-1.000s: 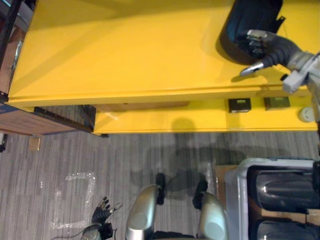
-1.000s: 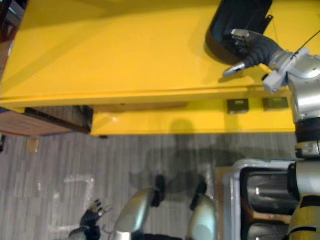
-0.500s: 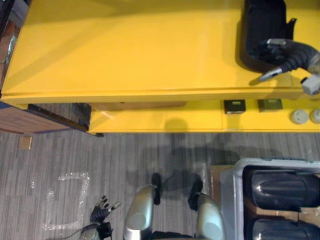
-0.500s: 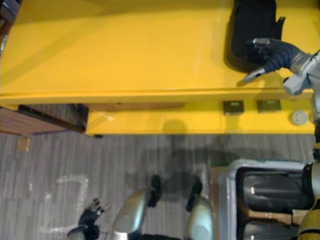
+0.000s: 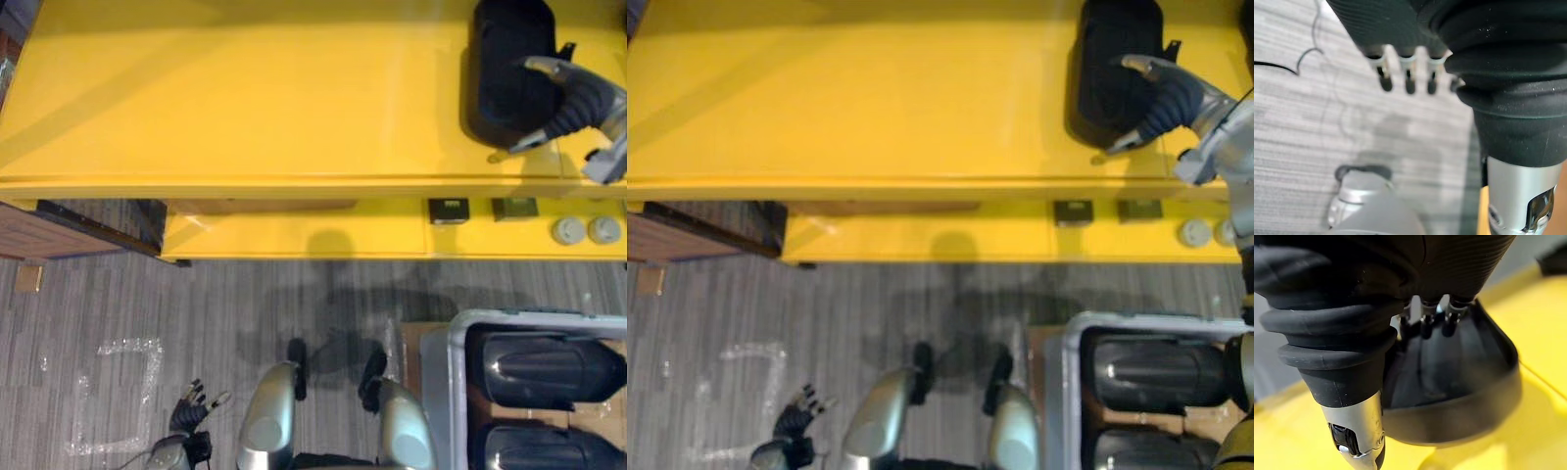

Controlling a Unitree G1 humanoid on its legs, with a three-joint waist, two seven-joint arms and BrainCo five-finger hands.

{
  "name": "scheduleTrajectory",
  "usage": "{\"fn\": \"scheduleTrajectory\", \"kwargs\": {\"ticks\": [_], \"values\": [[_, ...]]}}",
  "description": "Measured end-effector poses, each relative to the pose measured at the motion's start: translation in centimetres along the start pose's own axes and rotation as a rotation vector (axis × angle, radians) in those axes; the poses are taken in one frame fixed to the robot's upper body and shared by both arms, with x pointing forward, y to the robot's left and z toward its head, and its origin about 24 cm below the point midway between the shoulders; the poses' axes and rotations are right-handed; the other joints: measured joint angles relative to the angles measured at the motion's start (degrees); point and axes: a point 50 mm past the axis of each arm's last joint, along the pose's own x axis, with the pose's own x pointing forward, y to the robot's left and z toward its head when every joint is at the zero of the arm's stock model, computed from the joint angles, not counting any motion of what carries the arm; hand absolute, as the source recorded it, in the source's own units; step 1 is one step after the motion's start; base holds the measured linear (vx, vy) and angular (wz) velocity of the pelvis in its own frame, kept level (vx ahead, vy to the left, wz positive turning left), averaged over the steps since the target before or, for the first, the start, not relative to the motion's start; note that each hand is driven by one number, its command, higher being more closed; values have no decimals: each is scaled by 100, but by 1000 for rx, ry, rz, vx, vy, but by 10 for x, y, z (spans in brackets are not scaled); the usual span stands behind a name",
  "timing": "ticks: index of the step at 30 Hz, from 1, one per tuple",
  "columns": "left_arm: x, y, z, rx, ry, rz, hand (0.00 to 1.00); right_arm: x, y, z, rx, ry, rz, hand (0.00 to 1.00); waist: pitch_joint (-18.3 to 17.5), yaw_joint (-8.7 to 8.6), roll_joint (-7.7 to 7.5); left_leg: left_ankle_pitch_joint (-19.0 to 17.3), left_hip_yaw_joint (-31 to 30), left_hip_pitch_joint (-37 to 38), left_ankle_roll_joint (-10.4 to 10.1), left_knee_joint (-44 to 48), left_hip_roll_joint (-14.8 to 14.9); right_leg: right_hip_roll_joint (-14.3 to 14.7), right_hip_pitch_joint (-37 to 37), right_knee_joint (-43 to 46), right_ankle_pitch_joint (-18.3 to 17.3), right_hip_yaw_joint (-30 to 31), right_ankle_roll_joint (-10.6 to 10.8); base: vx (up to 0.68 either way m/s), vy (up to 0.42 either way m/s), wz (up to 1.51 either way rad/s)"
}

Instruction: Walk over and take plastic housings, then place them on the shelf

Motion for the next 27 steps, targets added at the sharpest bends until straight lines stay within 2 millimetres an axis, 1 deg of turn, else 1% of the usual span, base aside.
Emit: {"fn": "scheduleTrajectory", "kwargs": {"ticks": [2, 4, 6, 7, 8, 9, 10, 11, 13, 14, 15, 17, 18, 20, 21, 22, 24, 25, 26, 27], "values": [[0, 0, 0, 0, 0, 0, 0, -1, 6, 1, -92, -1, -33, 0, 0, 0, 0, -1, -1, -32, 0, 3, 1, 0, -32, 12, -1, 0, -2, 0, 0, 0], [0, 0, 0, 0, -1, 0, 0, -2, 8, 1, -133, -6, -59, 0, 1, 0, -2, 0, 1, -95, 0, 12, 2, -2, -97, 37, -1, 0, -1, 0, 0, 0], [0, 0, 0, 1, 1, 0, 0, -3, 12, -2, -127, 7, -88, 0, 1, 13, -2, 0, -1, -101, 0, 18, 2, -2, -101, 42, -1, -2, -2, 0, 0, 0], [0, 0, 0, 1, 0, -1, 0, -4, 10, -5, -110, 34, -129, 0, 1, 13, -2, 1, 0, -103, 0, 18, 1, -3, -102, 41, -2, -2, -3, 0, 0, 0], [0, 0, 0, 1, -2, -1, 0, -4, 7, -9, -68, 69, -192, 0, 1, 12, -2, 1, 0, -103, 0, 22, 1, -3, -102, 42, -3, -3, -5, 0, 0, 0], [0, -1, 0, 1, -3, -2, 0, -6, 1, -14, -18, 111, -295, 0, 1, 10, -2, 1, -1, -103, 0, 23, 1, -3, -102, 42, -5, -3, -8, 0, 0, 0], [0, -1, 0, 1, -3, -2, 0, -7, -2, -17, 4, 130, -341, 0, 1, 7, -2, 1, -1, -104, 0, 25, 0, -3, -102, 42, -6, -5, -10, 0, 0, 0], [0, -1, 0, 1, -3, -4, 0, -10, -7, -22, 70, 163, -450, 0, 1, 0, -1, 1, -2, -105, 0, 28, 0, -4, -104, 42, -6, -5, -10, 0, 0, 0], [0, -3, 0, 5, -6, -9, 0, -15, -15, -30, 191, 199, -606, 0, 0, -2, 3, 1, -3, -111, 0, 32, -2, -4, -108, 42, -7, -5, -11, 0, 0, 0], [0, -5, 0, 8, -5, -15, 0, -22, -24, -37, 286, 229, -729, 0, -2, -15, 9, 0, -7, -133, 0, 45, -2, -5, -122, 45, -7, -8, -11, 0, 0, 0], [0, -7, -1, 14, -2, -24, 0, -28, -30, -41, 361, 243, -806, 0, -6, -23, 18, 0, -8, -172, 1, 77, -2, -10, -158, 62, -8, -8, -13, 0, 0, 0], [0, -11, -2, 20, 4, -40, 0, -32, -32, -46, 462, 256, -862, 0, 3, -48, 38, -3, -5, -189, 6, 124, -6, -21, -179, 98, -13, -3, -17, 0, 0, 0], [0, -14, -3, 14, 4, -43, 0, -32, -28, -49, 538, 259, -876, 0, 0, -73, 56, -3, -5, -180, 6, 127, -14, -38, -182, 128, -24, -3, -26, 0, 0, 0], [0, -16, -4, 5, 6, -47, 0, -32, -20, -51, 601, 267, -870, 0, 3, -113, 72, -4, -4, -180, 7, 125, -23, -55, -205, 183, -43, -2, -38, -19, 3, 0], [0, -18, -5, 0, 9, -49, 0, -31, -9, -55, 662, 287, -849, 0, 3, -155, 80, -6, 1, -184, 10, 115, -46, -94, -264, 290, -90, 15, -25, -33, 2, 0], [0, -18, -5, -1, 9, -50, 0, -31, -7, -56, 675, 291, -846, 0, 1, -157, 83, -7, 3, -188, 11, 115, -51, -101, -283, 319, -99, 26, -22, -40, -1, -1], [0, -23, -6, -12, 9, -59, 0, -34, -2, -61, 756, 294, -836, 0, 2, -160, 154, -10, 5, -190, 16, 120, -73, -134, -317, 406, -147, 50, -21, 0, 0, 0], [0, -25, -8, -14, 14, -60, 0, -35, 1, -64, 815, 280, -824, 0, -15, -158, 215, -10, 4, -182, 17, 118, -83, -154, -329, 447, -161, 53, -19, 0, 0, 0], [0, -24, -9, -15, 20, -57, 0, -35, 1, -63, 863, 249, -806, 0, -15, -166, 261, -10, 7, -175, 17, 115, -90, -174, -359, 500, -182, 73, -15, 0, 0, 0], [0, -24, -10, -16, 24, -55, 0, -34, 1, -63, 881, 233, -793, 0, -24, -167, 276, -10, 17, -182, 17, 109, -98, -191, -401, 546, -196, 96, -15, -11, 2, -7]]}}
